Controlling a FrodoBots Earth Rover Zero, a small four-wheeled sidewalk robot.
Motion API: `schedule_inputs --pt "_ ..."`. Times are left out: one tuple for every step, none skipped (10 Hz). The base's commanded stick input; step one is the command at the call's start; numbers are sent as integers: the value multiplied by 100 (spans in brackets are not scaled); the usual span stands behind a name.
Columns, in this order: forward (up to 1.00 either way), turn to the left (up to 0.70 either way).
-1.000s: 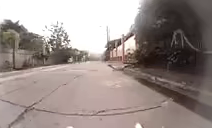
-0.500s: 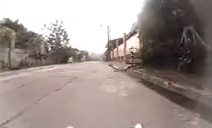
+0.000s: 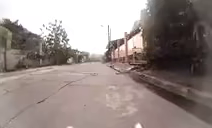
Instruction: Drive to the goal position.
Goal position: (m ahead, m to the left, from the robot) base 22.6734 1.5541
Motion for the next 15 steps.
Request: schedule_inputs --pt "100 0" --pt "100 0" --pt "100 0" --pt "100 0" --pt "100 0" --pt "100 0" --pt "100 0" --pt "100 0" --pt "100 0" --pt "100 0" --pt "100 0" --pt "100 0" --pt "100 0" --pt "100 0" --pt "100 0"
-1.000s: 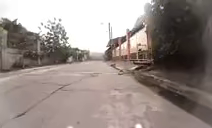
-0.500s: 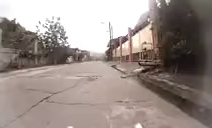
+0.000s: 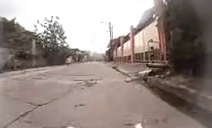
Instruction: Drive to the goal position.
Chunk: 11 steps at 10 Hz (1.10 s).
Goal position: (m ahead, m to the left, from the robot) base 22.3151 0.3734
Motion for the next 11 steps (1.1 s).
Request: schedule_inputs --pt "100 0" --pt "100 0" --pt "100 0" --pt "100 0" --pt "100 0" --pt "100 0" --pt "100 0" --pt "100 0" --pt "100 0" --pt "100 8" --pt "100 33"
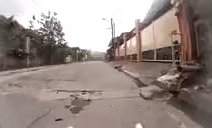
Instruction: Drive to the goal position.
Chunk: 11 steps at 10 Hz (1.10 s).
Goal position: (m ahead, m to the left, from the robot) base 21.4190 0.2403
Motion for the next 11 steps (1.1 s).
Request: schedule_inputs --pt "100 9" --pt "100 0" --pt "100 0" --pt "100 0" --pt "100 0" --pt "100 0" --pt "100 0" --pt "100 0" --pt "100 0" --pt "100 5" --pt "100 20"
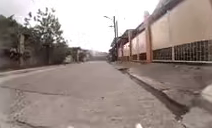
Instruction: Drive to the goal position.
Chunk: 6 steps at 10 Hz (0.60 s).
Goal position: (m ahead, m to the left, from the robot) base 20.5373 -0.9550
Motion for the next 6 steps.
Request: schedule_inputs --pt "100 18" --pt "100 0" --pt "100 0" --pt "100 0" --pt "100 0" --pt "100 0"
